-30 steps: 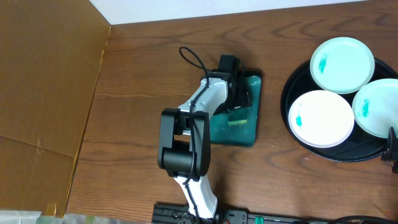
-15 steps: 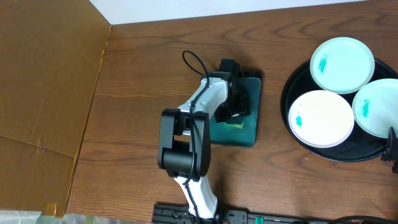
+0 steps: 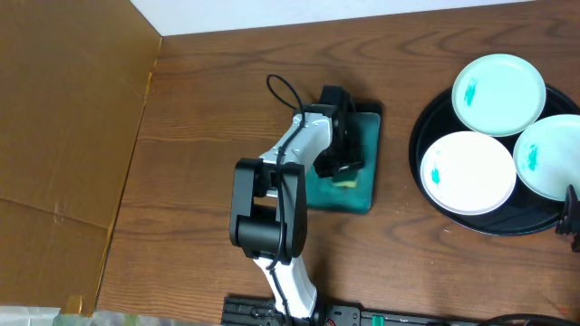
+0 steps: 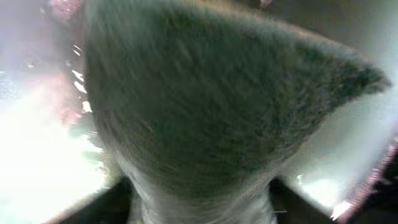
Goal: Clean dirty plates on tray and stack at the side
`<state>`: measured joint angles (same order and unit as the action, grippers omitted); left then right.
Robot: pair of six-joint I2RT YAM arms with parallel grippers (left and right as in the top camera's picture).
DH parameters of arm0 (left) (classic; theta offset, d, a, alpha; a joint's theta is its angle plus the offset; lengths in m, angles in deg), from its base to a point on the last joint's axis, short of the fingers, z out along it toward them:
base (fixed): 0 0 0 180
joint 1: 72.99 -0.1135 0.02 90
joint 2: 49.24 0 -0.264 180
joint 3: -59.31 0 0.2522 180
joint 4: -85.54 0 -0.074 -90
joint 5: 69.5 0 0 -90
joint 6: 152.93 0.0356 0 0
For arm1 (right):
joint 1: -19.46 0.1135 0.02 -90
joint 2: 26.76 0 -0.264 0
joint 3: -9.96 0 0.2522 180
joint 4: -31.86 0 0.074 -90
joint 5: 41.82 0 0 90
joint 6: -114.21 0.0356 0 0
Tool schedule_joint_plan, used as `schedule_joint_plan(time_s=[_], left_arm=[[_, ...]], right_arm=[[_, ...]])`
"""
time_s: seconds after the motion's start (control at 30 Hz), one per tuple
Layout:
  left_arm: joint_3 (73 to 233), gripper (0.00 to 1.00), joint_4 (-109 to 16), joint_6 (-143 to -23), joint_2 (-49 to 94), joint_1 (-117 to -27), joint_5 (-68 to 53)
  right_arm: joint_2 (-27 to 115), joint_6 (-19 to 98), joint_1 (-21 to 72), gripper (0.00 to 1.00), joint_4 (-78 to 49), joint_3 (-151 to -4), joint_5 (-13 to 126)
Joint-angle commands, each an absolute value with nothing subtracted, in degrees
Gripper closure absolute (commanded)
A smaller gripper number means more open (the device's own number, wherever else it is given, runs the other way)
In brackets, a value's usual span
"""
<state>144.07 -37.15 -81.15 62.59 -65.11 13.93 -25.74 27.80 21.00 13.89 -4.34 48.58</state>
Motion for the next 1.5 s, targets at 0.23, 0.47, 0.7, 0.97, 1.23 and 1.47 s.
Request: schedule_joint_plan(time_s=[0.23, 0.47, 0.7, 0.97, 1.23, 1.47], left_arm=[[145.21, 0.15, -38.35, -81.43, 63.02, -65.31, 13.67], [146.94, 0.49, -38.09, -81.45, 63.02, -65.31, 13.63], [148.47, 0.90, -36.32, -81.45, 62.68, -65.31, 13.65], [150.48, 0.93, -35.51, -81.45, 56.27, -65.31, 13.65], [151.11, 0.93, -35.73, -81.45, 43.57, -65.31, 16.64], [151.11, 0.93, -35.73, -81.47, 35.49, -65.31, 19.33]], right_arm=[[-25.89, 27.13, 20.63, 0.01, 13.83, -4.09, 48.45], [-25.89, 27.13, 20.63, 0.01, 13.83, -4.12, 48.45], [-25.89, 27.13, 20.63, 0.01, 13.83, -4.09, 48.45], [-25.89, 27.13, 20.63, 0.01, 13.85, -4.09, 48.45], [-25.89, 27.13, 20.63, 0.01, 13.83, -4.09, 48.45], [-25.89, 27.13, 20.63, 0.01, 13.83, -4.12, 48.45]])
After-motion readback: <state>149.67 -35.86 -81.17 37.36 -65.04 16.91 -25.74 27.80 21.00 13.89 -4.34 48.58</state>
